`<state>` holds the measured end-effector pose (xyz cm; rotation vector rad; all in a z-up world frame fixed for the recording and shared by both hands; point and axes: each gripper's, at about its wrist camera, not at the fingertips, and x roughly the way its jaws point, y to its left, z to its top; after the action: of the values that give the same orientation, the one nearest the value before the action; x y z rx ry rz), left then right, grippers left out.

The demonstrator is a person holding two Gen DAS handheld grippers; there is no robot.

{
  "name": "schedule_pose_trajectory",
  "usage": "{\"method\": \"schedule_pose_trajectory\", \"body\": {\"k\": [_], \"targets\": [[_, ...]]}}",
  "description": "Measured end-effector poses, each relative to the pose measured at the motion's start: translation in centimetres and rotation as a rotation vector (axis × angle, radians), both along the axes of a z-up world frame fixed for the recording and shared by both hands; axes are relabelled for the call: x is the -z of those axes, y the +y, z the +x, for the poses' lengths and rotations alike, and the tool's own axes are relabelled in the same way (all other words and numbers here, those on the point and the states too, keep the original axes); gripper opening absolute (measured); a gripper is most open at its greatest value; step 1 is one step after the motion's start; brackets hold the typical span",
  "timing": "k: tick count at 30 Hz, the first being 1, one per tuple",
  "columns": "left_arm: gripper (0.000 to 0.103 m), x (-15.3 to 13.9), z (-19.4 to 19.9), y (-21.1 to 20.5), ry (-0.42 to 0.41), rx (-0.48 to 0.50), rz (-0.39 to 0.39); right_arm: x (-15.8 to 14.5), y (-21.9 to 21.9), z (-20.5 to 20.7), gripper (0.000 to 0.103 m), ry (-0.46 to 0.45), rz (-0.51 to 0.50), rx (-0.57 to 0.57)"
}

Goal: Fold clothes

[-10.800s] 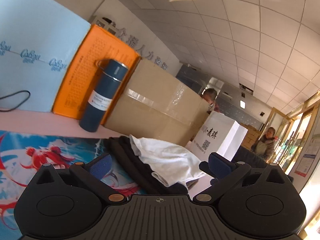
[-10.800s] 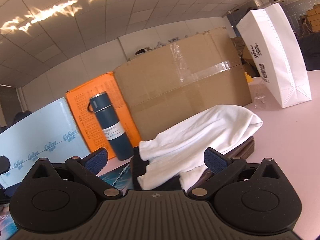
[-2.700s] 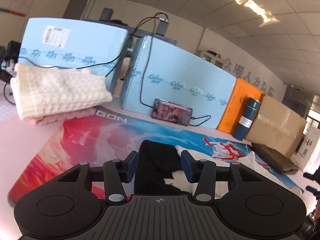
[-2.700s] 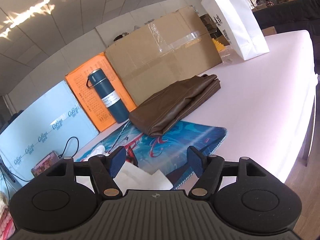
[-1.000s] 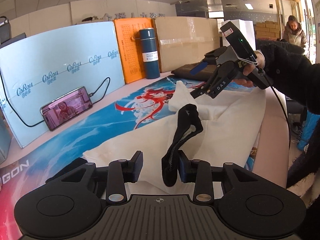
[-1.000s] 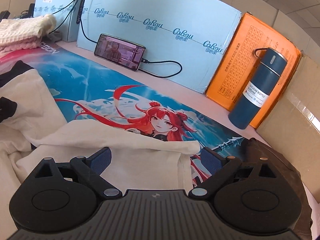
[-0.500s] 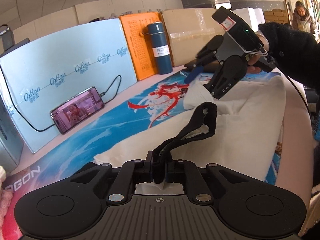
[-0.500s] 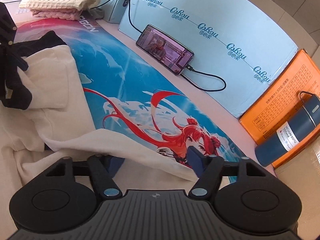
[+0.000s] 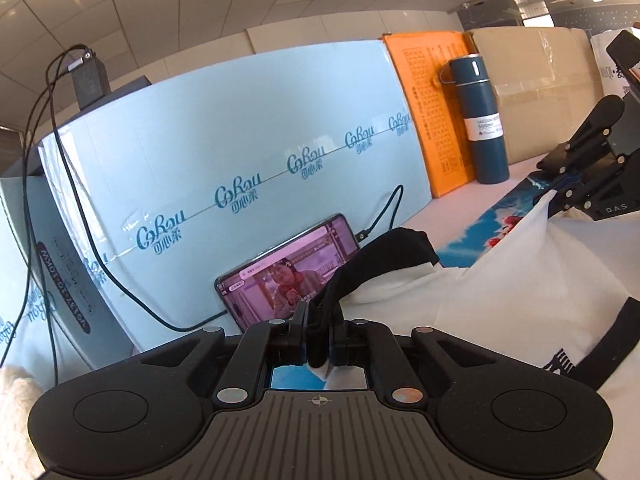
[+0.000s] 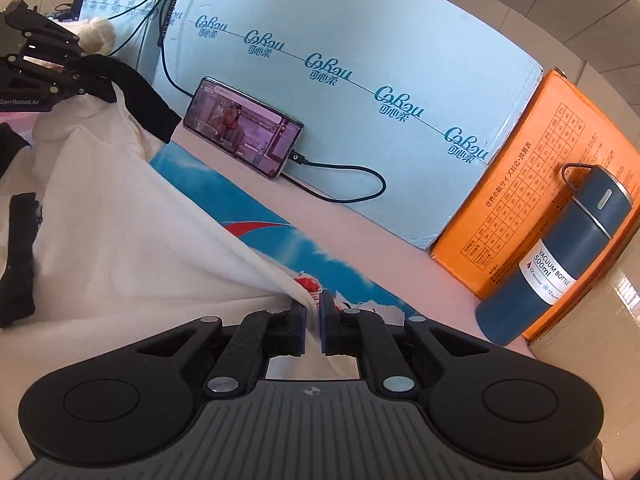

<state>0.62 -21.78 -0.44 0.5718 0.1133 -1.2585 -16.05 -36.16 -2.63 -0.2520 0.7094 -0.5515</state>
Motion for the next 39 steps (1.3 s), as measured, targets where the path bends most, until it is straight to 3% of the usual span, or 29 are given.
{"method": "schedule_pose_trajectory", "body": {"k": [5, 8, 10, 11, 13, 15, 19, 21, 22, 26, 30, 32, 35, 39], "targets": [[0.008, 2.2, 2.3, -4.2, 0.033, -0.032, 0.113, 0.8, -2.1, 2.5, 0.006, 0.030, -0.035, 0.028], [0.018, 3.0, 3.4, -5.6, 0.063, -0.064, 0.192, 1.8, -3.2, 3.3, 0.006, 0.041, -0.037, 0.050], [0.028, 2.8, 4.4, -5.6, 0.075, -0.091, 0.183, 2.5, -3.9, 3.2, 0.008, 0.040, -0.023, 0.073], [0.039, 2.6, 5.0, -5.5, 0.075, -0.118, 0.172, 2.5, -4.2, 2.8, 0.010, 0.026, -0.010, 0.083], [0.048, 2.4, 6.2, -4.9, 0.070, -0.191, 0.160, 2.3, -5.0, 2.0, 0.024, -0.003, 0.013, 0.107], [0.050, 1.9, 7.1, -3.6, 0.063, -0.239, 0.147, 1.6, -5.9, 0.6, 0.056, -0.034, 0.018, 0.166], [0.055, -0.4, 7.8, 0.8, 0.117, -0.281, 0.091, 0.3, -7.8, -3.0, 0.058, -0.127, 0.087, 0.274], [0.072, -1.2, 8.0, 3.7, 0.195, -0.298, 0.060, -1.0, -7.7, -4.5, 0.059, -0.213, 0.095, 0.298], [0.073, -1.1, 8.0, 5.2, 0.261, -0.310, 0.053, -1.9, -7.3, -5.1, 0.061, -0.270, 0.102, 0.291], [0.073, -0.3, 7.9, 11.2, 0.540, -0.362, 0.026, -5.5, -4.6, -6.0, 0.078, -0.501, 0.240, 0.136], [0.071, 1.6, 6.9, 14.8, 0.704, -0.373, 0.023, -5.5, -0.4, -3.5, 0.083, -0.516, 0.466, -0.075], [0.069, 2.0, 5.9, 15.0, 0.679, -0.326, 0.025, -4.4, 1.8, -1.7, 0.083, -0.440, 0.518, -0.083], [0.021, 2.4, 4.7, 14.7, 0.628, -0.274, 0.042, -2.7, 4.5, -0.3, 0.083, -0.348, 0.547, -0.055], [0.015, 2.3, 4.0, 13.7, 0.498, -0.258, 0.085, -1.5, 5.7, 0.1, 0.081, -0.381, 0.644, -0.034]]}}
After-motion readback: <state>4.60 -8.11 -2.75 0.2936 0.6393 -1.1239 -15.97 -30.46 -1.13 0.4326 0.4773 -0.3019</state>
